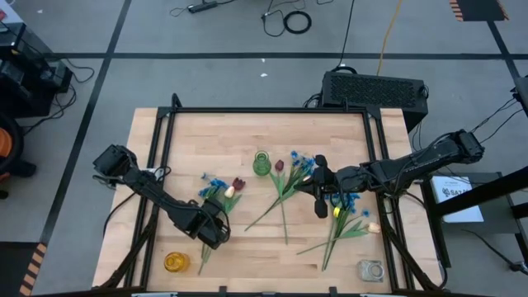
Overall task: Sort flowers into vase by color
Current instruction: Put the middle left yellow flower into the transparent vase
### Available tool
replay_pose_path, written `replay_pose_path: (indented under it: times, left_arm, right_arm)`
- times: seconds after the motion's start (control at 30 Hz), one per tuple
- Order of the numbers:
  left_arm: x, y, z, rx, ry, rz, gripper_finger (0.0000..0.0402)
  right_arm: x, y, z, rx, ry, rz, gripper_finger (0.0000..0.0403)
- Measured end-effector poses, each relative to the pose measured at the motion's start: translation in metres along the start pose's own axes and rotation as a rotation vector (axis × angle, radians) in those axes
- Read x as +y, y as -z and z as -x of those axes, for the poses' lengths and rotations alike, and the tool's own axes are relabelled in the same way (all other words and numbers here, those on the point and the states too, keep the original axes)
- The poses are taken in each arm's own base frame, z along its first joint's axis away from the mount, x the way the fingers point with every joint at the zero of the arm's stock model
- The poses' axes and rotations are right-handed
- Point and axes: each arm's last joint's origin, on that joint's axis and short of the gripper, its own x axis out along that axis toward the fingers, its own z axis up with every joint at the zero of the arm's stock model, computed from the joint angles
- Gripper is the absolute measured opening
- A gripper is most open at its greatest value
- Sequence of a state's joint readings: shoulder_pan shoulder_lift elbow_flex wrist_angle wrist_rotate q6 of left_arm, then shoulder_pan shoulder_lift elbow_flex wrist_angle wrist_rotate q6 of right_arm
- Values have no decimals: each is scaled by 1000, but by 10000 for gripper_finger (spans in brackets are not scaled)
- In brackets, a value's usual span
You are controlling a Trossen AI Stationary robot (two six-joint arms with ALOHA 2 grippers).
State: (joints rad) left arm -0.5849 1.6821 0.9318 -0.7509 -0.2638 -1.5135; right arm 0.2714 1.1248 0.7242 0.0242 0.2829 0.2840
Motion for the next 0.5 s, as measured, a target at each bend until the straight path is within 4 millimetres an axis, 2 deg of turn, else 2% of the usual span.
replay_pose_path:
  times: [0.23, 0.5]
  left_arm:
    - [-1, -3, -1, -9, 13, 4, 159]
    - [-3, -12, -12, -18, -14, -59, 93]
  right_arm:
    - [0, 0, 0, 0, 0, -1, 0]
    - [0, 0, 0, 0, 0, -3, 0]
